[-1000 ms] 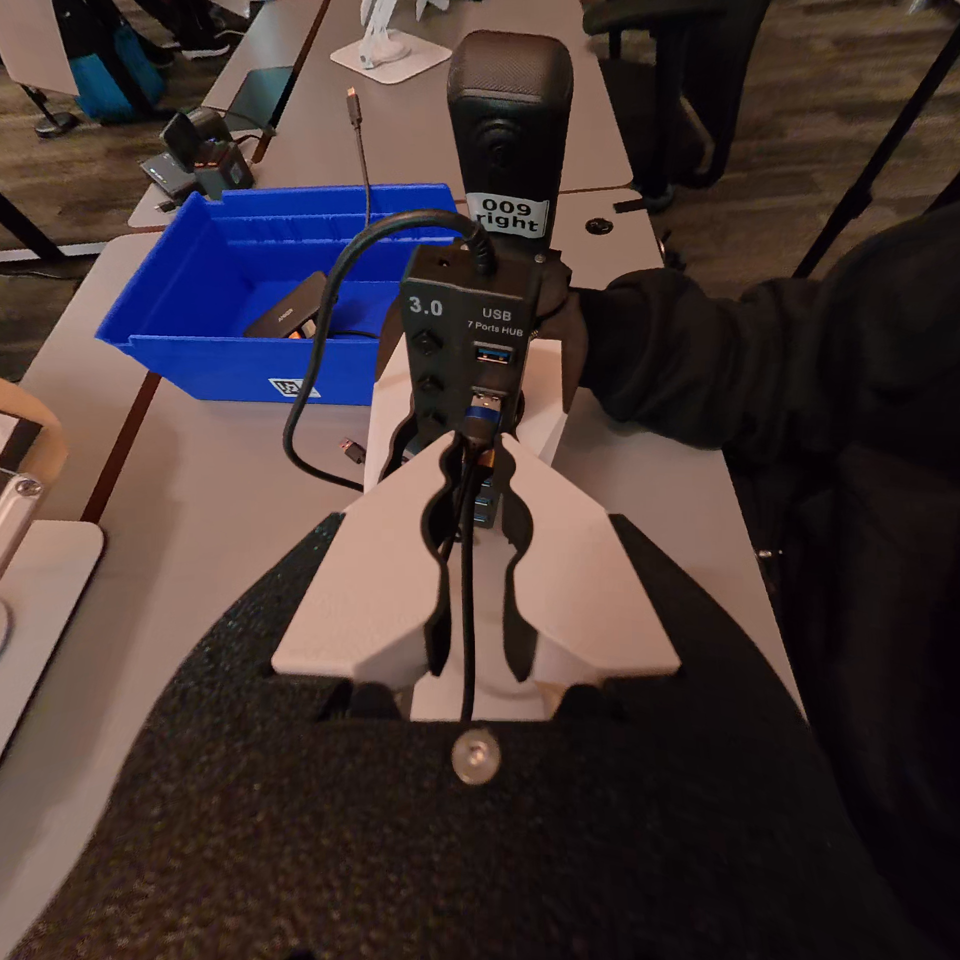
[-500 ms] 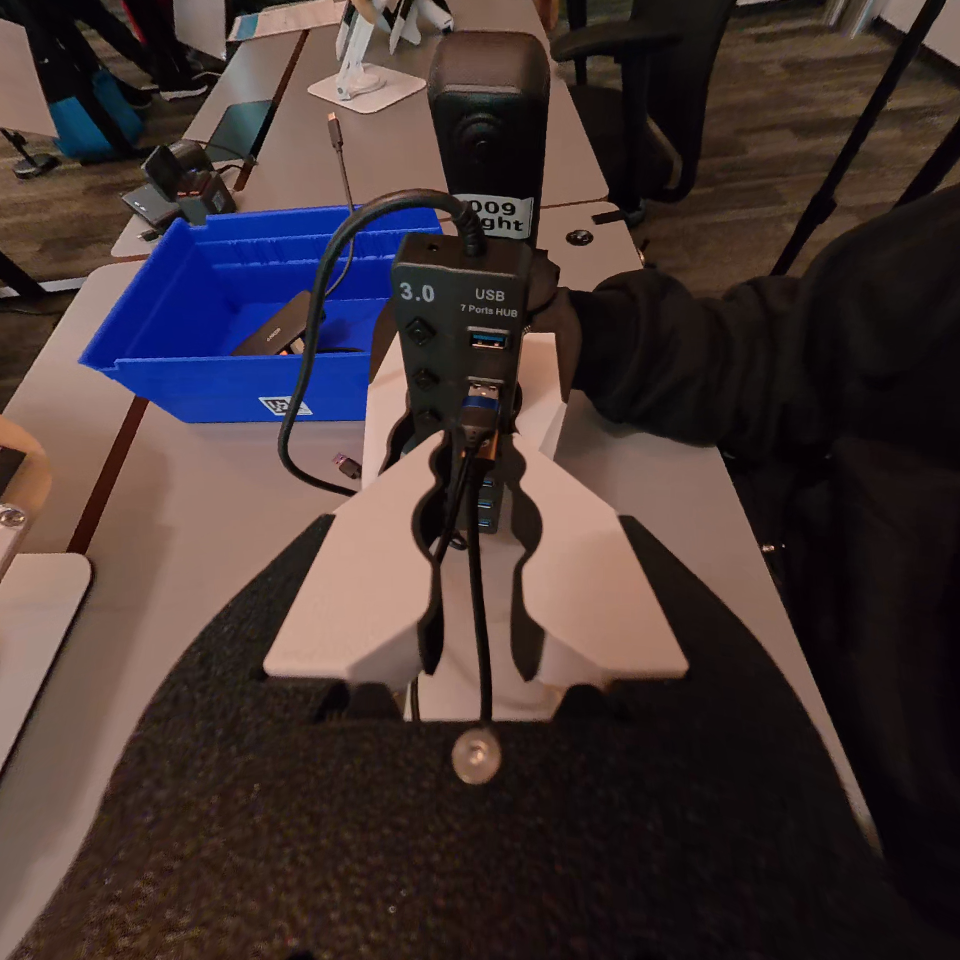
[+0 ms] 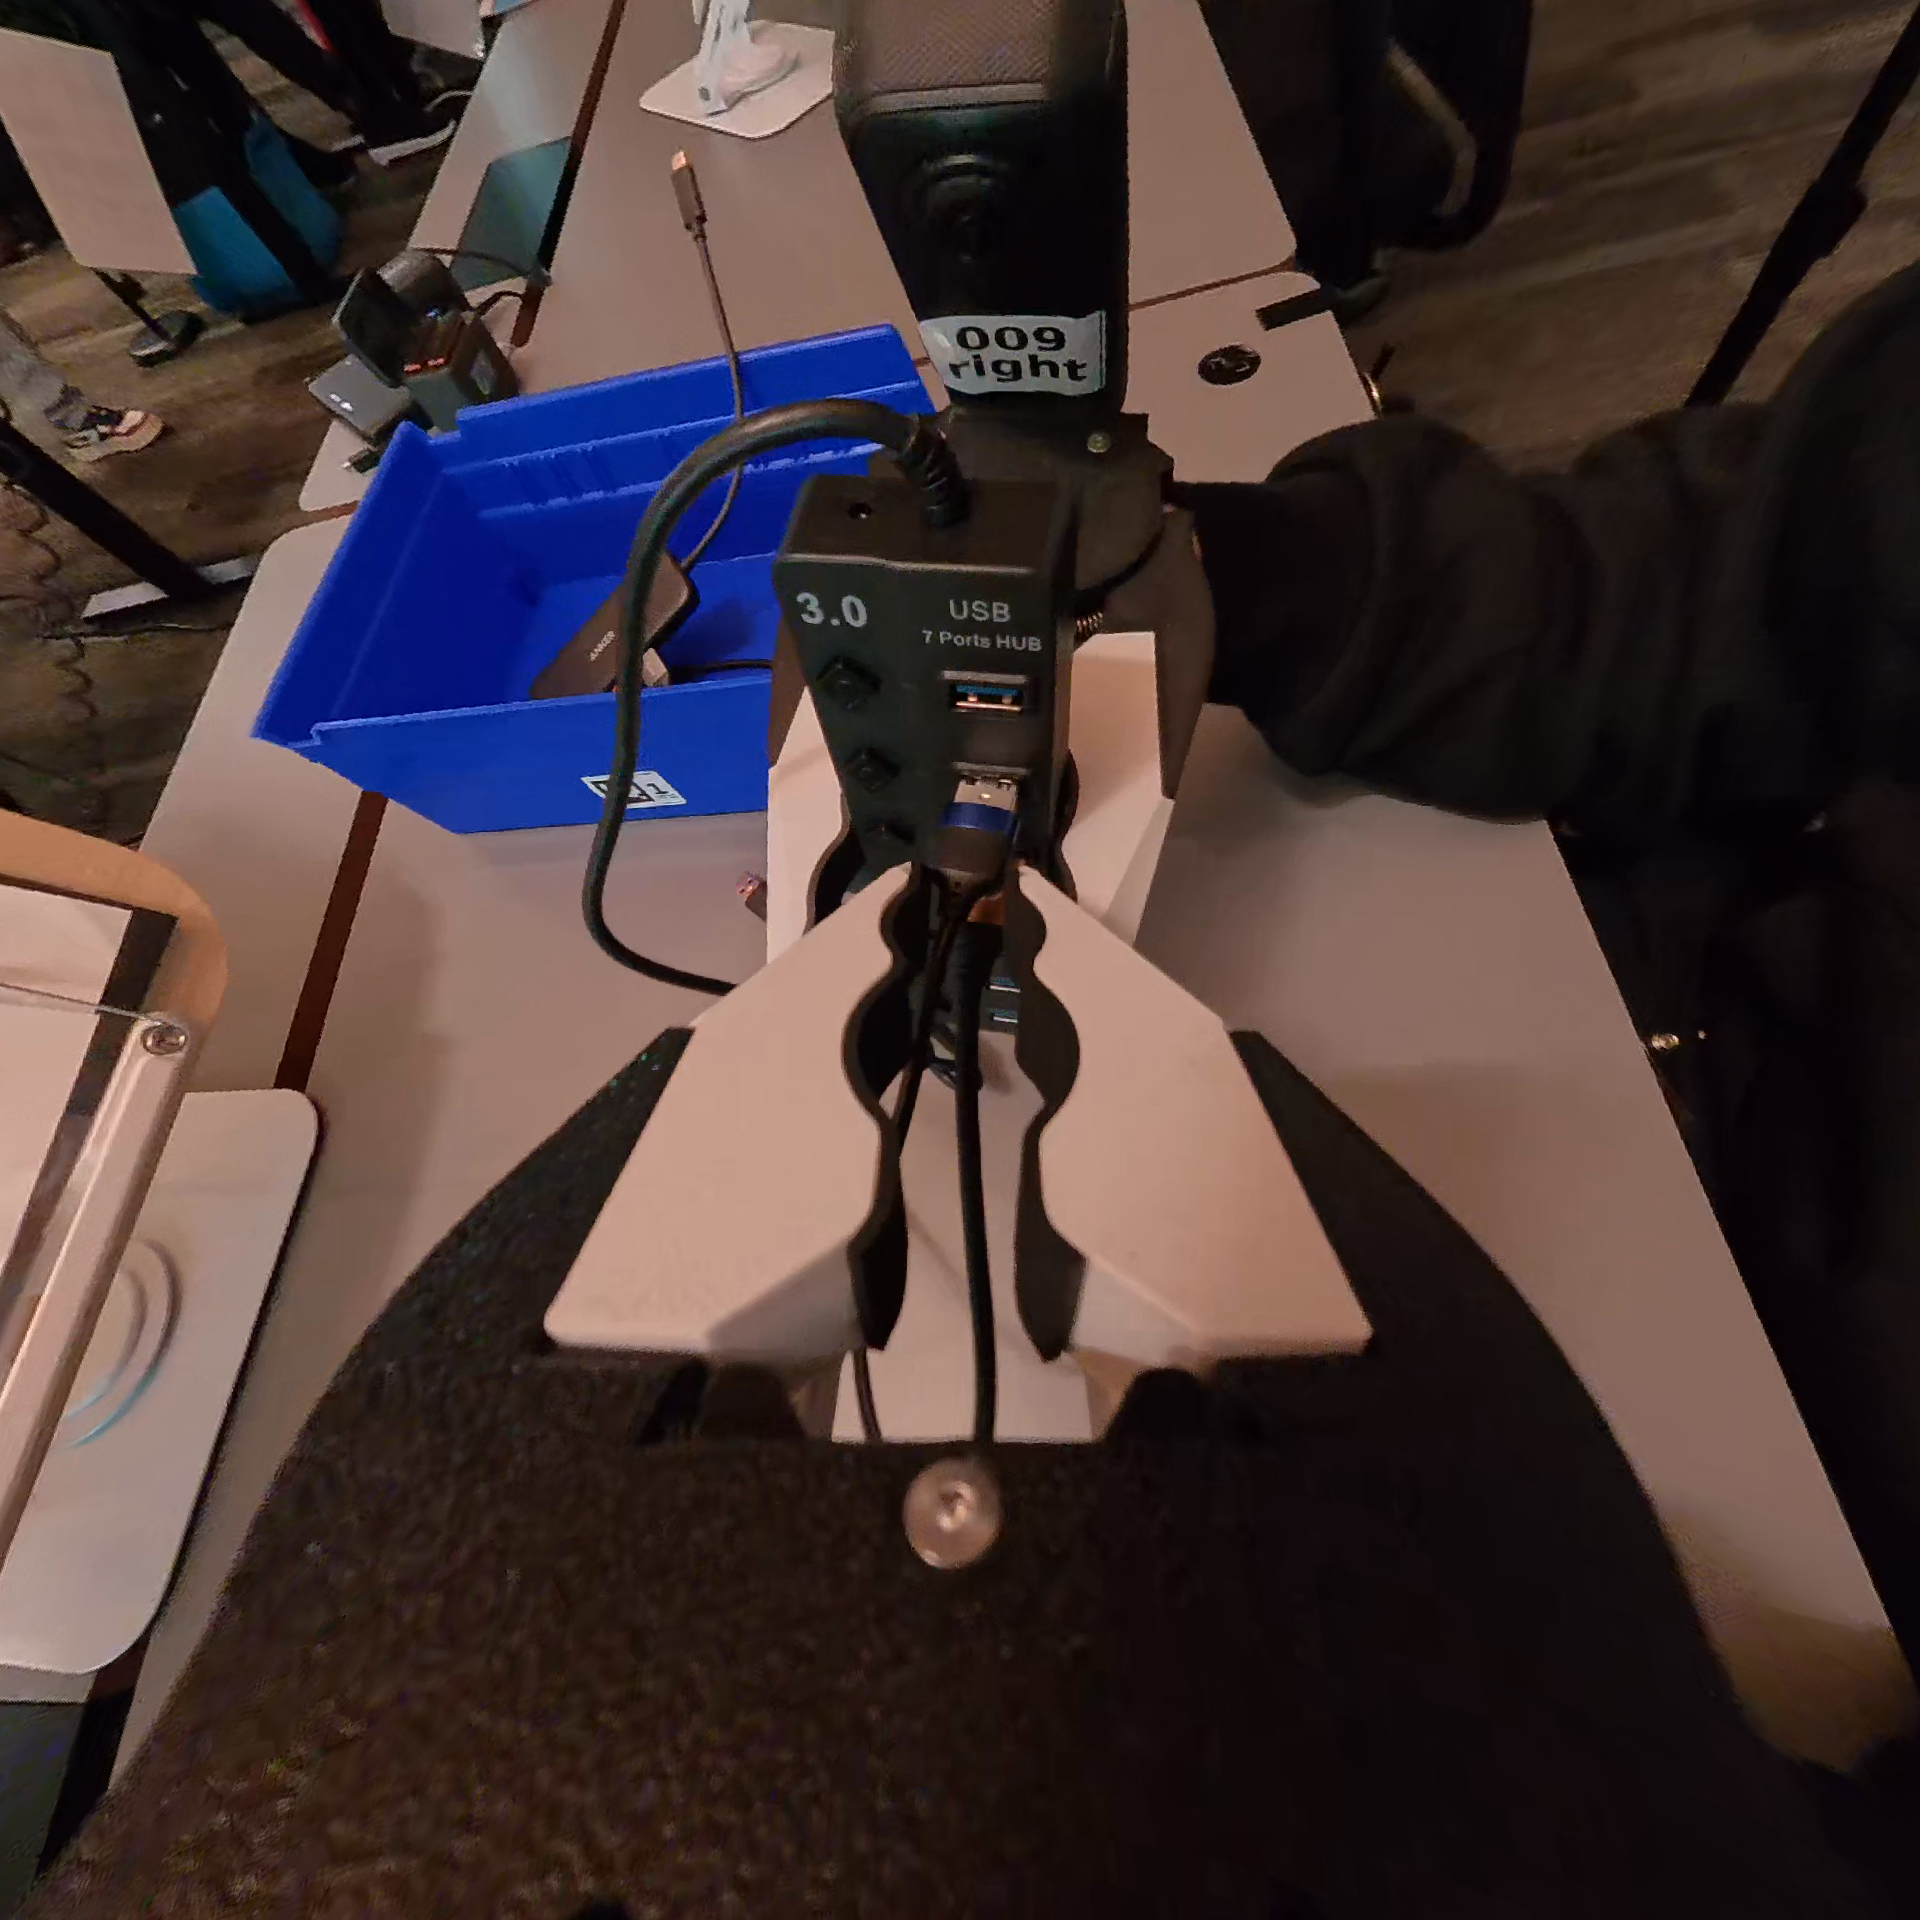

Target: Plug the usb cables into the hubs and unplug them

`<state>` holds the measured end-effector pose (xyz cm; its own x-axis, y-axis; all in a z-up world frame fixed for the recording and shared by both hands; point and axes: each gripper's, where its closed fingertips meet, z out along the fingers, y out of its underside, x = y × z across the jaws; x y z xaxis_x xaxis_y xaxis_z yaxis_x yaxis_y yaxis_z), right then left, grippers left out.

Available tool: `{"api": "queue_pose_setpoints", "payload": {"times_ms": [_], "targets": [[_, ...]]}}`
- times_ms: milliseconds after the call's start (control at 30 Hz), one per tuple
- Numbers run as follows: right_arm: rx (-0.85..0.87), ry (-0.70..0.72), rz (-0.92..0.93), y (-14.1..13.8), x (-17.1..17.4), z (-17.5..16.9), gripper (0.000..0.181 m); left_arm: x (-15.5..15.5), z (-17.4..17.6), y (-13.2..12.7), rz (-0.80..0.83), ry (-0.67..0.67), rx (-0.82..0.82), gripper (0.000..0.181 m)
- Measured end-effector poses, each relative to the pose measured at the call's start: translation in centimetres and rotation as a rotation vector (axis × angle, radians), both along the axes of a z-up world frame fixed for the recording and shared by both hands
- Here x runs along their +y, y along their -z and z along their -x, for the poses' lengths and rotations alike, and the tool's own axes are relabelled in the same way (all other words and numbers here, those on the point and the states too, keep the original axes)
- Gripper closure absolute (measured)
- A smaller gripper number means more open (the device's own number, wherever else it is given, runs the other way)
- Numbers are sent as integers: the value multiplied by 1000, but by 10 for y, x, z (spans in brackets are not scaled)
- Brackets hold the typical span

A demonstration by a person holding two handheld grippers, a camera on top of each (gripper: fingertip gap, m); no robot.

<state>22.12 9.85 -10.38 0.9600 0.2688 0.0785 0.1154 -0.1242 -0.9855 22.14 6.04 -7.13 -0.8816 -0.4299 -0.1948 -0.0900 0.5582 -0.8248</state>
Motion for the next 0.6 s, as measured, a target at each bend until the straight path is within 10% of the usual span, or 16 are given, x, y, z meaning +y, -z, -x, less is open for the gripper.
{"api": "queue_pose_setpoints", "payload": {"times_ms": [600], "targets": [[-37,16,12,6,5,2,119,-2,3,4,38,38,37,170]]}}
